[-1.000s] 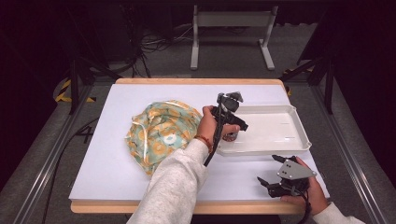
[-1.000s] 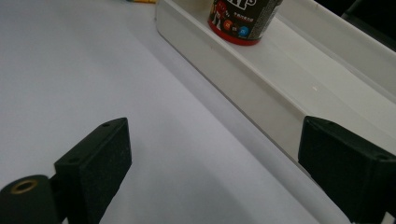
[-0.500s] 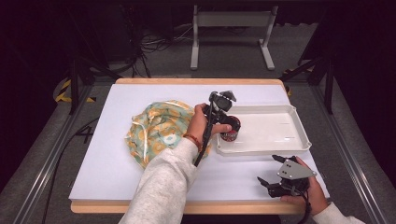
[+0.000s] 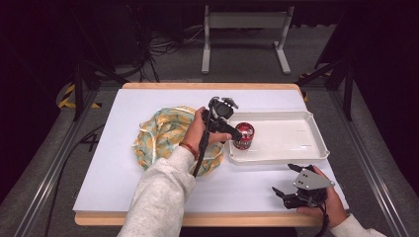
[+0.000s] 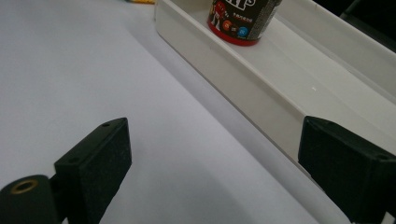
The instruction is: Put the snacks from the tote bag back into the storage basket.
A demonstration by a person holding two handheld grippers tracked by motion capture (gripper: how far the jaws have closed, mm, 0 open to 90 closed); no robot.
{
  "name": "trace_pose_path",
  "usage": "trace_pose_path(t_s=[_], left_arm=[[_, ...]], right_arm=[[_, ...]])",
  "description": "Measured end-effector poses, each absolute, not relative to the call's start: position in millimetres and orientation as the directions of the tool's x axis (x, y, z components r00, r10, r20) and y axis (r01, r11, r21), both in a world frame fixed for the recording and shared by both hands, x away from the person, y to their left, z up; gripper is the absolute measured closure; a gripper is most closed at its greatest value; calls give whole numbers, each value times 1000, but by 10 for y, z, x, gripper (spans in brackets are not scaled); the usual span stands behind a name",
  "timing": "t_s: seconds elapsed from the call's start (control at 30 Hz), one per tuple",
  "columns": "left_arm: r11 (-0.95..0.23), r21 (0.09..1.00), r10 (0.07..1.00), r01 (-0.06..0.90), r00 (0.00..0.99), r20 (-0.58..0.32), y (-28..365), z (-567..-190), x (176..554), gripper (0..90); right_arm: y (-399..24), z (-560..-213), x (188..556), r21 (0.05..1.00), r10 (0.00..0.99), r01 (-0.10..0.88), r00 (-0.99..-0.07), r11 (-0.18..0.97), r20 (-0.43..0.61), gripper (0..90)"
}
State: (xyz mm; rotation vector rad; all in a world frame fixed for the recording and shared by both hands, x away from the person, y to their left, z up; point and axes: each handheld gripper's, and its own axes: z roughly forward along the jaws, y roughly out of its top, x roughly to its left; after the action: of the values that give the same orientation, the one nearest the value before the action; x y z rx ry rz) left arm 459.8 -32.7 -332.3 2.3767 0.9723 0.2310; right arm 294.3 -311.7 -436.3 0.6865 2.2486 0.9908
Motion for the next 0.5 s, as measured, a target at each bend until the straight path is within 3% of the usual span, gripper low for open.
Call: trace_pose_path(t_s=[0.5], left_arm=[[-663, 597, 617, 451, 781, 96, -114, -3361, 4380, 71]], right_arm=[[-3137, -4349, 2943, 789, 659, 217, -694, 575, -290, 104]])
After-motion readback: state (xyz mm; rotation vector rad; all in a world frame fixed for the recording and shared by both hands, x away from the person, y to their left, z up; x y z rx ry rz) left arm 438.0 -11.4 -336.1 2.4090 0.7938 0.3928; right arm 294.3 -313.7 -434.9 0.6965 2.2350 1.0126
